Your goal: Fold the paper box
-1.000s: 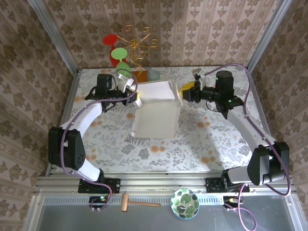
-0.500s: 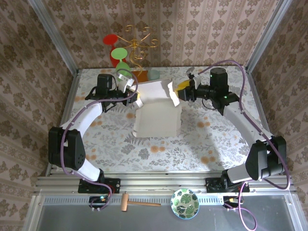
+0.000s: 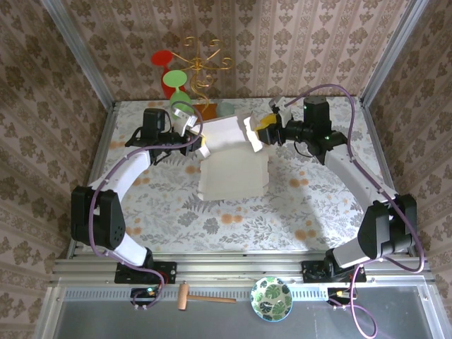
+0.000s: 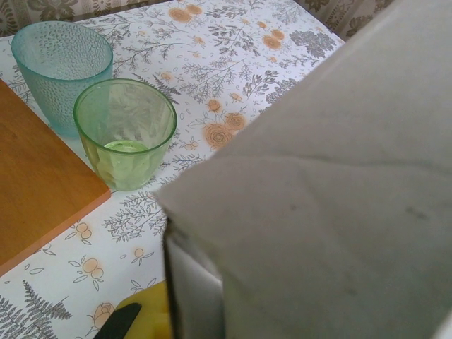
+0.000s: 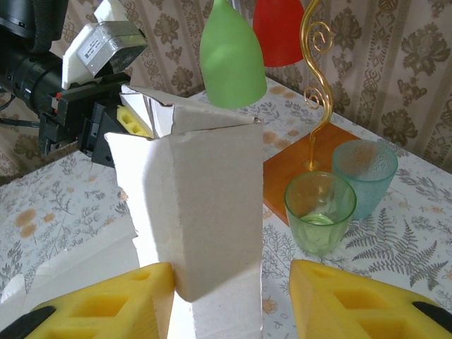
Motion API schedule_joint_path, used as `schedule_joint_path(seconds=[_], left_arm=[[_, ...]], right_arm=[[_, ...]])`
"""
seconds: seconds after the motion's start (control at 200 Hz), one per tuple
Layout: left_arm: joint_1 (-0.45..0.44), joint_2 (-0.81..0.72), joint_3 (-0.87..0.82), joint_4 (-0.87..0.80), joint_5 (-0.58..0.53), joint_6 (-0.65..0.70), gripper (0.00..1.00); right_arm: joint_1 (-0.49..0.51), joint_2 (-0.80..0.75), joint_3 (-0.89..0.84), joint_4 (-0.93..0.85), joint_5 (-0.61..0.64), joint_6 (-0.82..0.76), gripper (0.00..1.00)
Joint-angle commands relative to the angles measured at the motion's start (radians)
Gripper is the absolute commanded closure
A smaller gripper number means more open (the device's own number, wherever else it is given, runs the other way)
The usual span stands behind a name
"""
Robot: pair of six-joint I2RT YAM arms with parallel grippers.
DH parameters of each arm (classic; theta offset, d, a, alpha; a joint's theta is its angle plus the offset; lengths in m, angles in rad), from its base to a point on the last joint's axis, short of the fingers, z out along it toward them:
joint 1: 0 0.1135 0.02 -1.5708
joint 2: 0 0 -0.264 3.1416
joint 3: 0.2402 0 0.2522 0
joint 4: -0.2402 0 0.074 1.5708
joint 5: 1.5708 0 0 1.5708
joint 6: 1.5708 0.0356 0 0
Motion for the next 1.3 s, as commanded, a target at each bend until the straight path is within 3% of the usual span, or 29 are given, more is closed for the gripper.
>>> schedule_joint_path(seconds=[0.0,0.175,0.45,0.61,0.825,0.96,1.295], left_arm=[[-0.006,-0.017,0.033,-0.022,0.024,0.037,1.0],[-0.006,-0.013,0.037,-0.023,0.018,0.039,1.0],[-0.006,-0.007,0.05,-0.021,0.015,0.037,1.0],[-0.008,-0.006,0.051,-0.022,0.008,0.034,1.0],[-0.024,0.003,0.059,-0.039,-0.025,0.036,1.0],[-0.037,0.005,0.06,-0.04,-0.041,0.032,1.0],[-0.071,0.019,0.087,-0.068,-0.086,0.002,1.0]], right_arm=[[0.016,0.023,0.043,-0.027,0.018,-0.03,0.52],[0.024,0.039,0.065,-0.06,0.001,-0.028,0.52],[0.04,0.059,0.078,-0.094,0.072,-0.031,0.56],[0.071,0.058,0.082,-0.094,0.184,-0.039,0.64],[0.157,0.053,0.068,-0.076,0.464,-0.048,0.8],[0.19,0.064,0.068,-0.066,0.575,-0.053,0.87],[0.267,0.13,0.131,-0.108,0.853,-0.044,0.96]])
